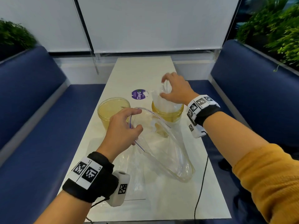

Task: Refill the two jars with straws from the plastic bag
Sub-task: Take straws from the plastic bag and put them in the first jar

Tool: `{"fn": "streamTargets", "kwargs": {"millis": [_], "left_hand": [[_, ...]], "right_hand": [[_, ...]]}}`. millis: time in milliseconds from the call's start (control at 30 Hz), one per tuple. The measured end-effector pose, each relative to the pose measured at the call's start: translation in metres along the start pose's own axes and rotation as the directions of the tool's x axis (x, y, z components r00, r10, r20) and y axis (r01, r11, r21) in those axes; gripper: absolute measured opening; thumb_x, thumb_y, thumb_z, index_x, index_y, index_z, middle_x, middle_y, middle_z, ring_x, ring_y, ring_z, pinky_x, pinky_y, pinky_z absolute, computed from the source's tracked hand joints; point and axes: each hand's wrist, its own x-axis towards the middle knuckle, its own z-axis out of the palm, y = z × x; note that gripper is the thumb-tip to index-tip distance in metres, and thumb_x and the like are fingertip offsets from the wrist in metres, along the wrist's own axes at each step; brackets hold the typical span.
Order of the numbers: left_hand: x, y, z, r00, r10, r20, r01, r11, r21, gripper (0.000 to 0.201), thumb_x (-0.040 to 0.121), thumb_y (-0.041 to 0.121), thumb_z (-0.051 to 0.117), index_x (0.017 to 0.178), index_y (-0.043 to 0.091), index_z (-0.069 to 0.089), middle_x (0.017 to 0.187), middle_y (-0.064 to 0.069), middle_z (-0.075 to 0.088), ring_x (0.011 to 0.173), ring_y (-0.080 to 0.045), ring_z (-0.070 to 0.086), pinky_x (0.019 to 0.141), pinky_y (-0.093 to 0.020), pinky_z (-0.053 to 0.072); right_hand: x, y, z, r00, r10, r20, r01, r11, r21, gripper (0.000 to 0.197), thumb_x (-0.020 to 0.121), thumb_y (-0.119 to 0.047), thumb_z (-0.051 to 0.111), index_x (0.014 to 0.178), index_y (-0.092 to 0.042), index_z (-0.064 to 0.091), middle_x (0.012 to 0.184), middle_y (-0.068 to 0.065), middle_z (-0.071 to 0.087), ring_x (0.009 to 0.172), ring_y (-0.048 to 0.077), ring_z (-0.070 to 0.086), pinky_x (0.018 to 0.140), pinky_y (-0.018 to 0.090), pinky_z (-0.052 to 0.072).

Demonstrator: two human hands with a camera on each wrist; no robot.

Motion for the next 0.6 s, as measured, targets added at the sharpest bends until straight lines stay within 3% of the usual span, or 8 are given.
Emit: {"fn": "streamTargets", "kwargs": {"millis": [100, 200, 267, 367, 433, 500, 533, 600], "left_hand": [[-0.001, 0.001, -0.001, 1.0, 0.017, 0.001, -0.017, 1.0, 0.005, 0.048, 0.085, 0.002, 0.072, 0.129, 0.021, 0.064, 0.133, 0.011, 0.057, 0.056, -0.021, 0.066, 0.044, -0.021, 0.053], [-0.002, 0.004, -0.002, 0.999, 0.046, 0.008, -0.046, 0.999, 0.006, 0.048, 0.084, 0.001, 0.072, 0.128, 0.018, 0.064, 0.131, 0.012, 0.058, 0.053, -0.021, 0.066, 0.045, -0.03, 0.058], [-0.002, 0.006, -0.003, 0.998, 0.058, 0.024, -0.059, 0.998, 0.033, 0.051, 0.082, 0.004, 0.074, 0.13, 0.02, 0.063, 0.13, 0.014, 0.057, 0.057, -0.021, 0.067, 0.054, -0.038, 0.062], [0.001, 0.01, -0.001, 0.992, 0.1, 0.083, -0.111, 0.984, 0.141, 0.064, 0.077, 0.011, 0.075, 0.137, 0.024, 0.058, 0.133, 0.017, 0.055, 0.095, -0.022, 0.067, 0.087, -0.045, 0.059], [0.005, 0.015, 0.006, 0.981, 0.131, 0.144, -0.162, 0.961, 0.225, 0.074, 0.073, 0.014, 0.075, 0.143, 0.022, 0.052, 0.145, 0.013, 0.051, 0.108, -0.026, 0.064, 0.099, -0.044, 0.053], [0.007, 0.022, 0.016, 0.963, 0.172, 0.206, -0.229, 0.927, 0.297, 0.078, 0.071, 0.015, 0.075, 0.145, 0.02, 0.05, 0.149, 0.009, 0.048, 0.102, -0.028, 0.065, 0.096, -0.035, 0.05], [0.008, 0.024, 0.022, 0.953, 0.201, 0.228, -0.266, 0.913, 0.308, 0.077, 0.07, 0.014, 0.075, 0.143, 0.019, 0.05, 0.146, 0.007, 0.05, 0.098, -0.025, 0.065, 0.09, -0.03, 0.047], [0.009, 0.026, 0.032, 0.935, 0.235, 0.267, -0.313, 0.899, 0.305, 0.079, 0.069, 0.012, 0.075, 0.144, 0.018, 0.049, 0.145, 0.005, 0.051, 0.106, -0.019, 0.061, 0.091, -0.028, 0.044]], "right_hand": [[0.0, -0.007, 0.01, 0.989, -0.134, 0.067, 0.138, 0.989, -0.055, 0.054, 0.094, -0.058, 0.046, 0.146, -0.044, 0.038, 0.149, 0.0, 0.038, 0.13, 0.03, 0.044, 0.101, 0.05, 0.041], [-0.008, -0.009, 0.017, 0.949, -0.052, 0.311, 0.102, 0.984, -0.148, 0.046, 0.103, -0.051, 0.036, 0.138, -0.03, 0.057, 0.145, 0.005, 0.046, 0.129, 0.031, 0.048, 0.105, 0.052, 0.041], [-0.009, -0.014, 0.001, 0.984, -0.008, 0.181, 0.024, 0.996, -0.087, 0.047, 0.102, -0.053, 0.037, 0.13, -0.025, 0.064, 0.14, 0.008, 0.051, 0.127, 0.029, 0.048, 0.105, 0.052, 0.041], [-0.013, -0.043, -0.047, 0.996, 0.004, -0.085, 0.006, 0.993, 0.119, 0.045, 0.103, -0.048, 0.042, 0.104, -0.015, 0.073, 0.104, 0.005, 0.067, 0.096, 0.018, 0.062, 0.087, 0.036, 0.05], [-0.027, -0.072, -0.08, 0.998, 0.033, -0.061, -0.008, 0.934, 0.358, 0.045, 0.103, -0.036, 0.047, 0.079, -0.008, 0.073, 0.074, 0.006, 0.071, 0.064, 0.017, 0.066, 0.062, 0.026, 0.051], [-0.052, -0.102, -0.103, 0.984, 0.021, 0.176, -0.096, 0.899, 0.428, 0.042, 0.098, -0.022, 0.048, 0.071, -0.002, 0.072, 0.065, 0.014, 0.072, 0.052, 0.022, 0.068, 0.05, 0.025, 0.052], [-0.065, -0.112, -0.106, 0.936, 0.031, 0.35, -0.174, 0.906, 0.386, 0.039, 0.097, -0.019, 0.048, 0.074, 0.001, 0.072, 0.067, 0.016, 0.073, 0.054, 0.025, 0.071, 0.052, 0.027, 0.057], [-0.092, -0.118, -0.093, 0.75, 0.119, 0.651, -0.279, 0.949, 0.148, 0.033, 0.098, -0.016, 0.046, 0.087, 0.002, 0.072, 0.079, 0.017, 0.076, 0.067, 0.029, 0.076, 0.068, 0.034, 0.064]]}}
